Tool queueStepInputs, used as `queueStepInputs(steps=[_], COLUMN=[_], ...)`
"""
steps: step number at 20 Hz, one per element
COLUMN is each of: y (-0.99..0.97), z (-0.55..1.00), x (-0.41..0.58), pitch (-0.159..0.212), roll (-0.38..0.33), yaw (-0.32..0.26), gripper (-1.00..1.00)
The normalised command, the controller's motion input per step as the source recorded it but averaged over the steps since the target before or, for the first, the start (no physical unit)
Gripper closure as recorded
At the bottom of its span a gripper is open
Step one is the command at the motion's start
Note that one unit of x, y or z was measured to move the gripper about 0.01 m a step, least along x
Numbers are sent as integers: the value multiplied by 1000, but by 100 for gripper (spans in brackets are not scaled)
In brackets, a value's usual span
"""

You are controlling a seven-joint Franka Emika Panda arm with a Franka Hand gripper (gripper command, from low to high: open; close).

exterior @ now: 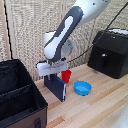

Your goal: Discover the targeted book and set your gripper to the appropriate amplitude. Smoothly guide your gripper in the direction of the book and snatch it firmly. Search for the back section of the caddy. Move the held book towards the back section and lightly deposit it inside.

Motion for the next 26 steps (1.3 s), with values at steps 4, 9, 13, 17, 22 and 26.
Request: queueStepInputs(steps=[4, 9, 13, 17, 22, 26], y=[-109, -180, -209, -184, -69, 36], z=[829, 997, 980, 938, 819, 761], x=[22, 25, 140, 166, 81, 70], pitch=[-6, 24, 73, 78, 41, 0], roll=[91, 8, 0, 0, -7, -79], yaw=[-169, -276, -281, -294, -332, -319], gripper=[100, 100, 100, 100, 100, 100])
